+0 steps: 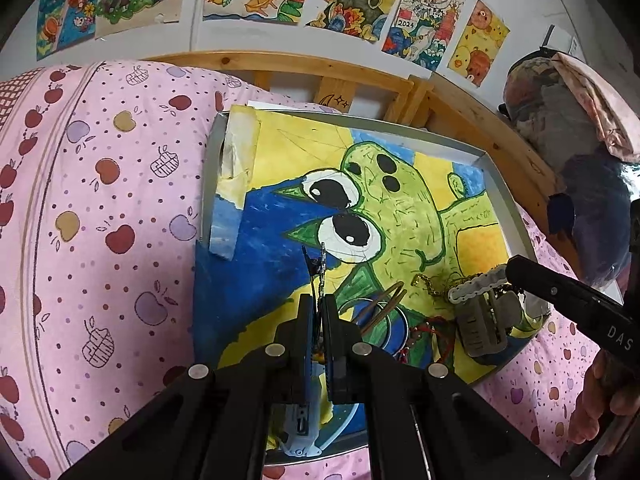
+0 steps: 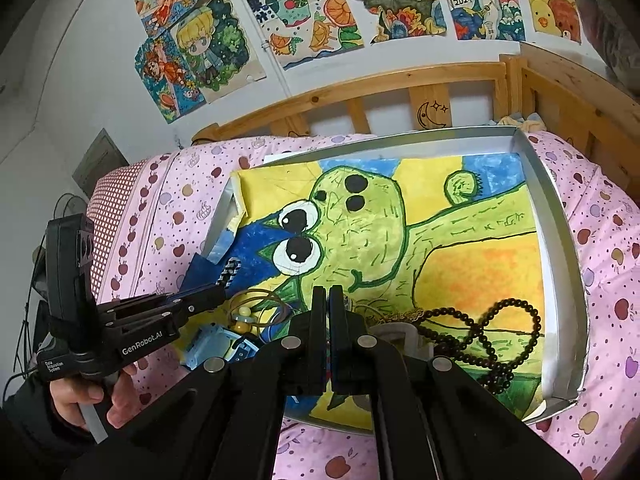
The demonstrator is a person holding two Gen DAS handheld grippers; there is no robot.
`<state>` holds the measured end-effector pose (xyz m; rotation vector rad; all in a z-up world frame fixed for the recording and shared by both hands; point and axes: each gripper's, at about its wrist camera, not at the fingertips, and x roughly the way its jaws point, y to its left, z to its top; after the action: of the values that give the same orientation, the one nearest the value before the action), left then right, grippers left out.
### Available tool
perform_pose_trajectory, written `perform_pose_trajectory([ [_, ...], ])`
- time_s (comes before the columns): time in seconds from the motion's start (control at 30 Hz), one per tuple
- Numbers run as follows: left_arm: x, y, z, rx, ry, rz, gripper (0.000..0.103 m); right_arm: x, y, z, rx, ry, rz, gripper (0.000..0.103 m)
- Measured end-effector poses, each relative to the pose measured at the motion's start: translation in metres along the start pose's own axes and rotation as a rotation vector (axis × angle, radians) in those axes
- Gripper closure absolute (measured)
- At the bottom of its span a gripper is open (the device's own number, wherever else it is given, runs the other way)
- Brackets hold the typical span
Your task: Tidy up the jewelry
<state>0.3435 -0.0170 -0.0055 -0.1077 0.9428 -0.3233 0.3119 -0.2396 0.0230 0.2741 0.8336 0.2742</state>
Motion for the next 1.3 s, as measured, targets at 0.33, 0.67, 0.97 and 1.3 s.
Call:
perform_pose_trajectory([
  [0.33, 0.003, 0.003, 0.001, -0.029, 0.04, 0.006, 0.095, 0.003, -0.006, 0.0, 0.023, 0.014, -0.008, 0.101],
  [0.67, -0.01, 0.007, 0.001, -0.087, -0.041, -0.001, 0.027, -0.001, -0.017, -0.002, 0.065, -0.004, -0.016, 0.061],
  [0.97, -0.028, 0.006, 0.003, -0.081, -0.107, 0.032, 0.007, -0.011, -0.021, -0.004, 0.062, -0.044, -0.046, 0.038],
  [1.3, -0.054, -0.003, -0.01, -0.036, -0.189, 0.092, 0.0, -0.036, -0.014, -0.02, -0.005, -0.1, -0.123, 0.019],
])
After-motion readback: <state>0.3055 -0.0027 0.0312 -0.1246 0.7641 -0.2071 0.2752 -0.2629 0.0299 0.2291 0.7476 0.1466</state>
